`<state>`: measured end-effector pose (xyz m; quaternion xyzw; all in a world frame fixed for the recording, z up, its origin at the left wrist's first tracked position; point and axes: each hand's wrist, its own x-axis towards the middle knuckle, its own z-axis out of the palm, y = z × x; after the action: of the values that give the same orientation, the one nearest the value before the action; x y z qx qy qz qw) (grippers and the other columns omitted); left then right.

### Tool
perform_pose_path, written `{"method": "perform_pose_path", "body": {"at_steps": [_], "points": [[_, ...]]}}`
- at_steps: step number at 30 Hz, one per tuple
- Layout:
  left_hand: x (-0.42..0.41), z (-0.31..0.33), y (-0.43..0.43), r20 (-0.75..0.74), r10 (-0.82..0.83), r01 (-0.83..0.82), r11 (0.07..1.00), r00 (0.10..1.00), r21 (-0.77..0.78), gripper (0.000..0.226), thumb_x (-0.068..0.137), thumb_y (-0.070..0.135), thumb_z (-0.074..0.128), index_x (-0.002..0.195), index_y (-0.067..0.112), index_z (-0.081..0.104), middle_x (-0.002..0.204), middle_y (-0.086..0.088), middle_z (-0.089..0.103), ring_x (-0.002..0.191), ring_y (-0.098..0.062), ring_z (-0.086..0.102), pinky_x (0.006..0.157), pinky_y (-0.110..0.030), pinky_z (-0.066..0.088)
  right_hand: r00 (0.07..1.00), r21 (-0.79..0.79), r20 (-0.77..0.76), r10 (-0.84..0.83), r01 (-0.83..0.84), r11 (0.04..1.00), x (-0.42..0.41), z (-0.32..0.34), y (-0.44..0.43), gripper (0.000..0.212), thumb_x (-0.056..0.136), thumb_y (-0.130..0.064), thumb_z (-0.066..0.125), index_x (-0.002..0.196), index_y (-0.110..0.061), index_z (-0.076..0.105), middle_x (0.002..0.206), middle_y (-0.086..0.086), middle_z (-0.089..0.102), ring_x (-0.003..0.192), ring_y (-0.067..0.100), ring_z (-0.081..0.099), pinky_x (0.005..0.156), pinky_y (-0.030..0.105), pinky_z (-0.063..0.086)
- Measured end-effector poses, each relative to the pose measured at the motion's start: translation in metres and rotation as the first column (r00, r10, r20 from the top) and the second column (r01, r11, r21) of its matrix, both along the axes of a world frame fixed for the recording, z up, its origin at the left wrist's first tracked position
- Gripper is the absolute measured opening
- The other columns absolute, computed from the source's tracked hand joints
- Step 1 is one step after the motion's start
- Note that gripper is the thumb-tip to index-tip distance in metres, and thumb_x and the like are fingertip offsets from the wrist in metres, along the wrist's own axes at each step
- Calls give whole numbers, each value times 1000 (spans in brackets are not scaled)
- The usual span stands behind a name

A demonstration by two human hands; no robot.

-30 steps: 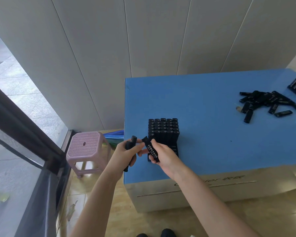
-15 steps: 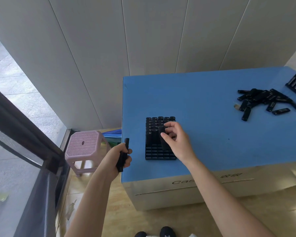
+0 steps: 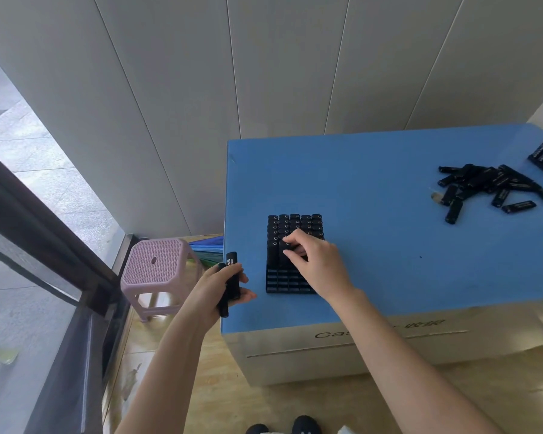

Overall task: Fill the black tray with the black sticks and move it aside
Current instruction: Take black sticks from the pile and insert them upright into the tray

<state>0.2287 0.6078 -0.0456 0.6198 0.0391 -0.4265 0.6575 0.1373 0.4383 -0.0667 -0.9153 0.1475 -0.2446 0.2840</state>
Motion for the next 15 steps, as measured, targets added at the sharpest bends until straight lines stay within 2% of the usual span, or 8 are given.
{"method": "perform_pose_path", "body": {"at_steps": [4, 9, 12, 15], "points": [[2, 1, 1, 44, -19, 19, 1000, 999, -17, 16, 93, 17, 55, 90, 1, 51, 72, -14, 57, 53, -27, 67, 48, -26, 56, 999, -80, -16, 37, -38, 996, 5, 4, -3, 10, 83, -13, 66, 92, -11, 63, 84, -3, 66, 72, 16, 64, 66, 36, 55], [3, -2, 3, 205, 9, -9, 1000, 979, -2, 29, 92, 27, 55, 78, 3, 56, 62, -11, 62, 53, -23, 67, 46, -24, 52, 996, -17, -42, 80, -81, 997, 4, 8, -7, 10, 82, -12, 68, 91, -10, 65, 85, -2, 68, 75, 14, 64, 74, 31, 55], [2, -2, 2, 309, 4, -20, 999, 951, 50, 33, 92, 34, 54, 73, 6, 56, 62, -8, 60, 47, -17, 56, 46, -24, 40, 997, 45, -59, 57, -54, 997, 3, 12, -12, 11, 81, -10, 68, 92, -9, 66, 86, -1, 70, 75, 13, 65, 78, 25, 54], [0, -1, 1, 324, 34, -59, 996, 945, 69, 35, 91, 36, 56, 70, 9, 54, 67, -8, 53, 49, -15, 45, 47, -25, 35, 996, 84, -61, 61, -55, 995, 4, 14, -13, 10, 81, -9, 69, 91, -9, 67, 85, 0, 71, 76, 14, 66, 78, 27, 54]]}}
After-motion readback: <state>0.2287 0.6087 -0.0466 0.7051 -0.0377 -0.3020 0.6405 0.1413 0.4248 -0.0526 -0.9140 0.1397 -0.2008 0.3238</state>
